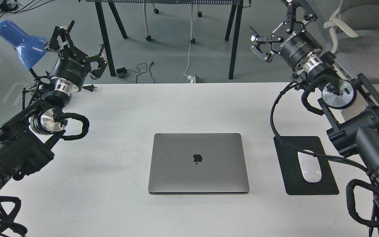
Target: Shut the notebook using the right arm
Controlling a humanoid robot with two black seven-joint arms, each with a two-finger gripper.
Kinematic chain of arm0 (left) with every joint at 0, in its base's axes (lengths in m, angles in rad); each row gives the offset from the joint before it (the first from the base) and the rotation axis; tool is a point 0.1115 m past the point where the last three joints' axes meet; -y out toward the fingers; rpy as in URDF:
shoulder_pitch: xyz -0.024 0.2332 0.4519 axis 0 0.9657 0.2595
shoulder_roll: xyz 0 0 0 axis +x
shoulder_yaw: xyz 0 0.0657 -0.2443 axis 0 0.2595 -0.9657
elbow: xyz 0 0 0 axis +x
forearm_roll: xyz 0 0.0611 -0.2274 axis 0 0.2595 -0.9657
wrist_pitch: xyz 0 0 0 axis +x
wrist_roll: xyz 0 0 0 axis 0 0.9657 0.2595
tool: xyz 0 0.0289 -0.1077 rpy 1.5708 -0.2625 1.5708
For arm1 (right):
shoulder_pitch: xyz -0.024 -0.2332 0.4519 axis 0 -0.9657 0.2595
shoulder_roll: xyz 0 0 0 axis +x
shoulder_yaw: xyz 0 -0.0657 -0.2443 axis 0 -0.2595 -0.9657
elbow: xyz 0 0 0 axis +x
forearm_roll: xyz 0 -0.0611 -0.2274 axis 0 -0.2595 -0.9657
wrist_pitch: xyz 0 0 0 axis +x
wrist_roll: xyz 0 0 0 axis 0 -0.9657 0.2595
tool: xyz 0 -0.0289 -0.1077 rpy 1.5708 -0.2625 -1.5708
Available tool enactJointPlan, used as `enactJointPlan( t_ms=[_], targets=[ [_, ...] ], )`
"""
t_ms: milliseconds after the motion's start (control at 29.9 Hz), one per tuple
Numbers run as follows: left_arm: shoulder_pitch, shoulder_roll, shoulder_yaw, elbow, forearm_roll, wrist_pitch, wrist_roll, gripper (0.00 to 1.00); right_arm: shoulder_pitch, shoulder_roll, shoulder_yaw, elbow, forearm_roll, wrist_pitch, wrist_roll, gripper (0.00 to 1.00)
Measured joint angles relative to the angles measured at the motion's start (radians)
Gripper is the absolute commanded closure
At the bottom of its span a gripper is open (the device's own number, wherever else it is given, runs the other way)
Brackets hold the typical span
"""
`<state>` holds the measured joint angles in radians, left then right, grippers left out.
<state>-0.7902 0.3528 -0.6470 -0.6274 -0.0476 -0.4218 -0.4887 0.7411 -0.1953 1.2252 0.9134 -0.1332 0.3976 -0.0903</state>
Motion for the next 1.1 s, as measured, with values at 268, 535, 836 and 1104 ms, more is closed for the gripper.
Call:
enactJointPlan(
  t_ms=[268,535,836,1104],
  targets=[
    [-0.001,0.000,0.000,0.000,0.000,0.000,0.000,0.00,-0.057,0.043,0.085,0.003,0.081,0.010,0.006,0.00],
    [-0.001,0.000,0.000,0.000,0.000,0.000,0.000,0.00,-0.098,0.086,0.112,0.008,0.083,-0.010,0.008,0.00],
    [0.000,0.000,0.000,0.000,0.000,0.000,0.000,0.00,-0.103,0.120,0.139,0.008,0.084,-0.011,0.008,0.00],
    [0.000,0.000,0.000,0.000,0.000,0.000,0.000,0.00,-0.110,0.113,0.104,0.006,0.077,-0.042,0.008,0.00]
  ],
)
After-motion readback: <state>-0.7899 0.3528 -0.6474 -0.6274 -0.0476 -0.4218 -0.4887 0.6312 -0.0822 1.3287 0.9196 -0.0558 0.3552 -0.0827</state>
